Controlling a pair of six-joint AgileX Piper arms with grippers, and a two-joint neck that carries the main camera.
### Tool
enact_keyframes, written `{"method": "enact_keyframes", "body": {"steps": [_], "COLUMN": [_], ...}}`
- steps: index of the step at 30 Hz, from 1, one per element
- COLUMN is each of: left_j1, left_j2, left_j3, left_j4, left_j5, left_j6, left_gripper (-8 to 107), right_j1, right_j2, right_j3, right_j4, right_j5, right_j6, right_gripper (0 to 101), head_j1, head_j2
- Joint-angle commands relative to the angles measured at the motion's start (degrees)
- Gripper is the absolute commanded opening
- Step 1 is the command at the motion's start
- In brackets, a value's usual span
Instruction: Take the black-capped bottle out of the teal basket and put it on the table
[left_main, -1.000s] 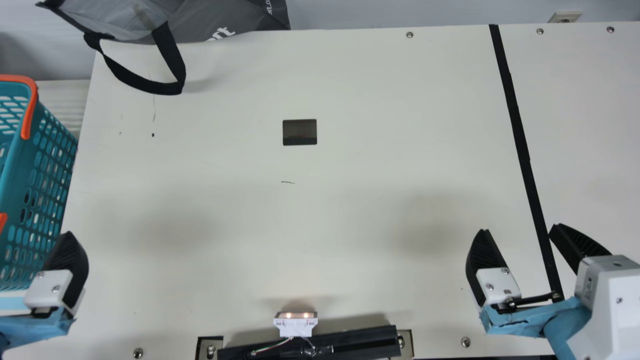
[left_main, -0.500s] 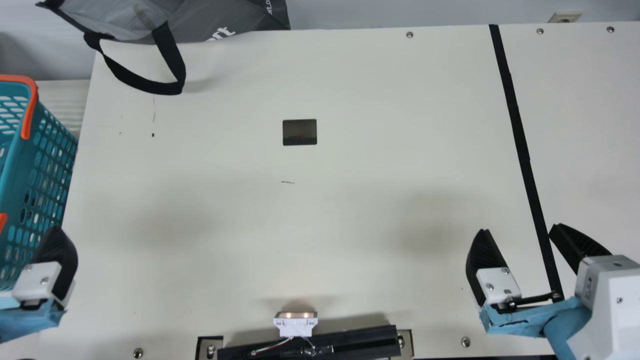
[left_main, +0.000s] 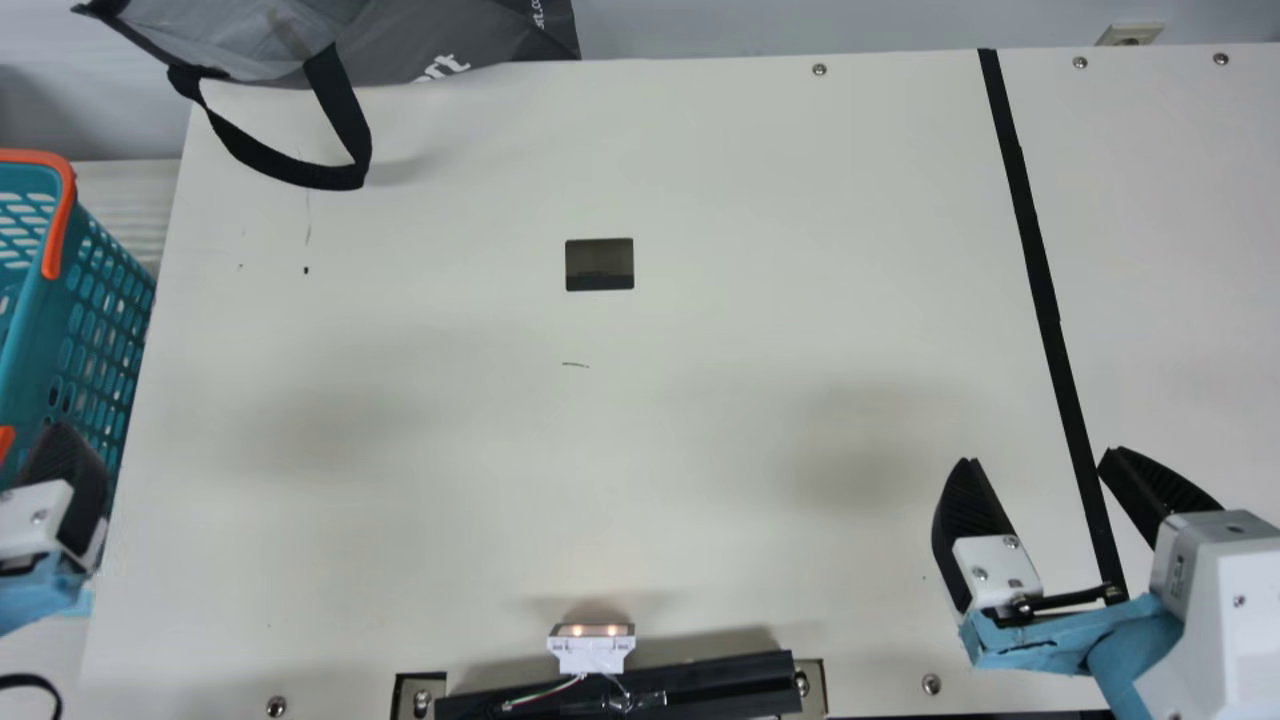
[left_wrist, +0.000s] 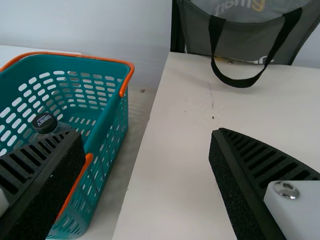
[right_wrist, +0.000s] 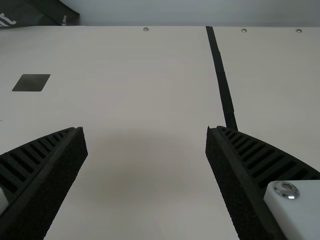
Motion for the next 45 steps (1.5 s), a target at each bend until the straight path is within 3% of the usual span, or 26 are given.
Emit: {"method": "enact_keyframes", "body": {"steps": [1,12,21,34,45], "left_j1": [0.4,5.7,12.3,22.1,30.9], "left_j2": [1.1,7.6,13.6,22.9,31.0], "left_j3": [-0.3,-2.4,-3.8,-7.1,-11.3], "left_j4": [0.5,0.4,-4.8,-18.6,-34.3], "left_j5": [-0.5,-5.1,-9.9,-14.4,-13.7], "left_j6": [-0.7,-1.7,3.1,16.8,32.6], "left_gripper": [107,107,107,107,107], "right_j1": [0.0,0.0,0.0,0.0,0.0], "right_j2": [0.0,0.0,0.0,0.0,0.0], "right_j3": [0.0,0.0,0.0,0.0,0.0], "right_j4": [0.0,0.0,0.0,0.0,0.0], "right_j5": [0.0,0.1,0.0,0.0,0.0], "right_j6": [0.0,0.0,0.0,0.0,0.0], "right_gripper": [91,91,91,91,91], "head_j1": [-0.2,-0.2,-0.2,-0.2,-0.2], "head_j2": [0.5,0.5,0.5,0.5,0.5]}}
